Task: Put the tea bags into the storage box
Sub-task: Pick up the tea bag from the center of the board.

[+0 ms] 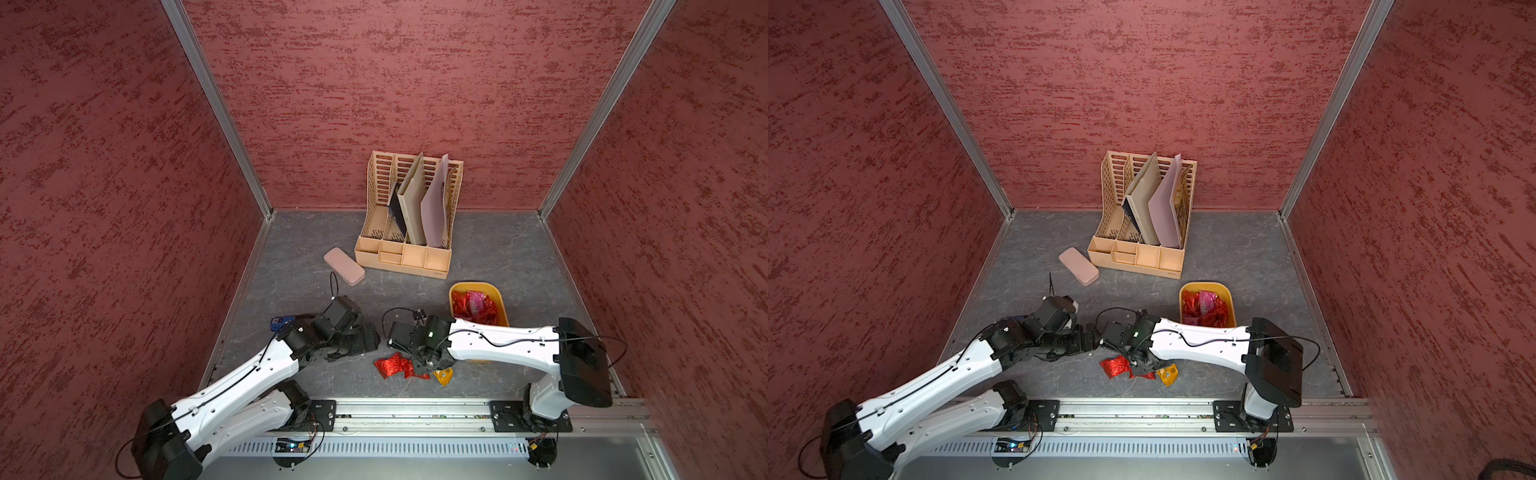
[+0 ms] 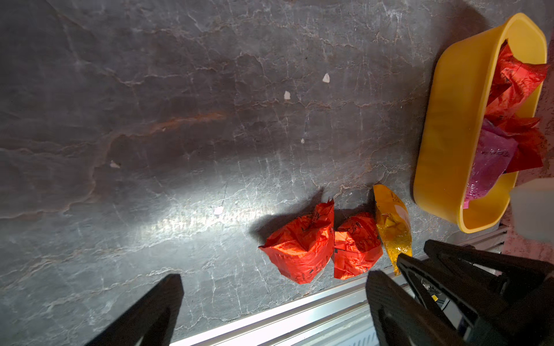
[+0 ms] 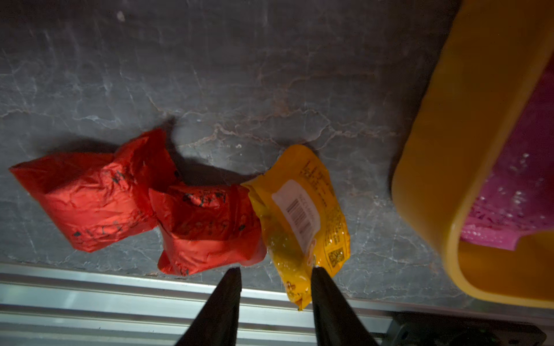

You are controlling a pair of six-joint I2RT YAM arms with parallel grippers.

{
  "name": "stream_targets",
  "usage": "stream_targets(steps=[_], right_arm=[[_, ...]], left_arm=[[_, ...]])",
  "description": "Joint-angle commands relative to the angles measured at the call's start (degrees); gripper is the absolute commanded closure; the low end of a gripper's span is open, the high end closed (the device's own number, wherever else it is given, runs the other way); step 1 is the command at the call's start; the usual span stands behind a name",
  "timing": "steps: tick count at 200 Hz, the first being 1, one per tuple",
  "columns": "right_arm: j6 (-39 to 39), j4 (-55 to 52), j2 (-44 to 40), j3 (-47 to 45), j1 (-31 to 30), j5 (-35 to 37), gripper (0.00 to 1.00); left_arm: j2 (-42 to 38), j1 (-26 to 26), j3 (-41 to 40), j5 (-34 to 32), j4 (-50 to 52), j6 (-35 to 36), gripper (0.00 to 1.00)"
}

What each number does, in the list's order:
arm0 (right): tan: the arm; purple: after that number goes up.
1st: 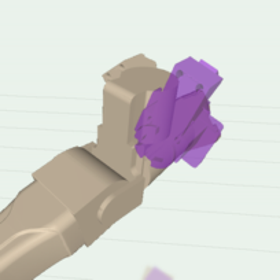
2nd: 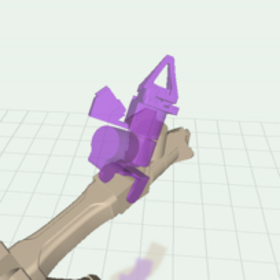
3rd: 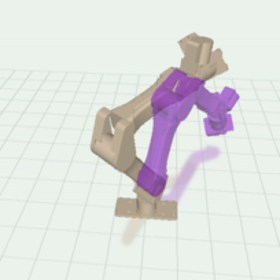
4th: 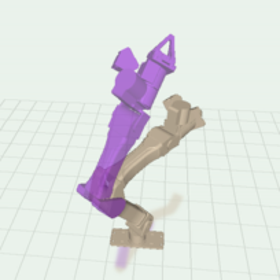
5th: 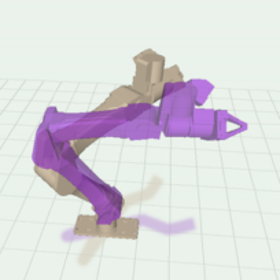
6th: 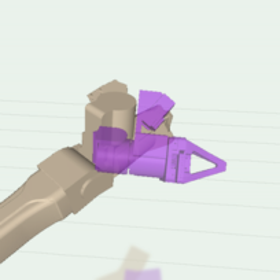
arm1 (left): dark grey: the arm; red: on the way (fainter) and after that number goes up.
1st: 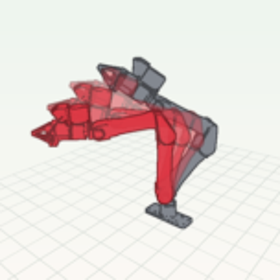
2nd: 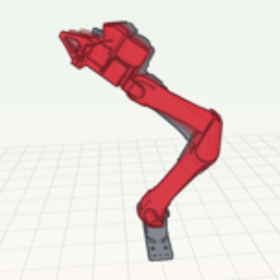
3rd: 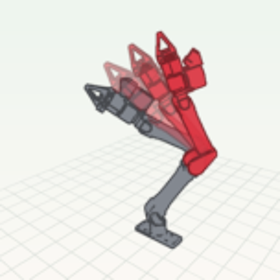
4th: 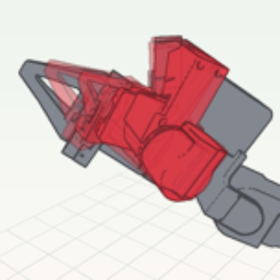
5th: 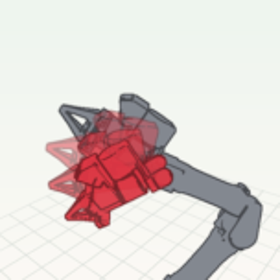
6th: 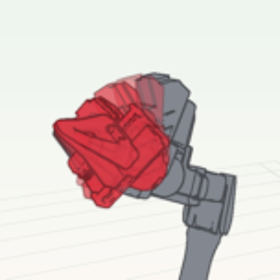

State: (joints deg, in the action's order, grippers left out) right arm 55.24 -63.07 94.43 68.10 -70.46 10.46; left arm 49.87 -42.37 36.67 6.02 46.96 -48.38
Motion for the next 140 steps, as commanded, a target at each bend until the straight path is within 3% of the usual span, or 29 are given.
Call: stream_targets(steps=[1, 72, 140], right_arm=[[0.54, -1.93, 0.95, 1.02, -0.21, 4.88, 0.56], [-0.41, 7.50, 1.62, -6.03, 1.01, 0.41, 0.59], [0.35, 11.50, 1.41, -9.33, 1.90, -0.08, 0.89]], left_arm=[[-2.53, 0.99, -1.28, -0.85, 1.20, -1.71, 0.00], [-1.56, 3.10, -0.68, -0.06, 0.66, -1.63, 0.00], [0.85, 4.22, 1.75, 0.68, 1.33, 1.06, 0.00]])
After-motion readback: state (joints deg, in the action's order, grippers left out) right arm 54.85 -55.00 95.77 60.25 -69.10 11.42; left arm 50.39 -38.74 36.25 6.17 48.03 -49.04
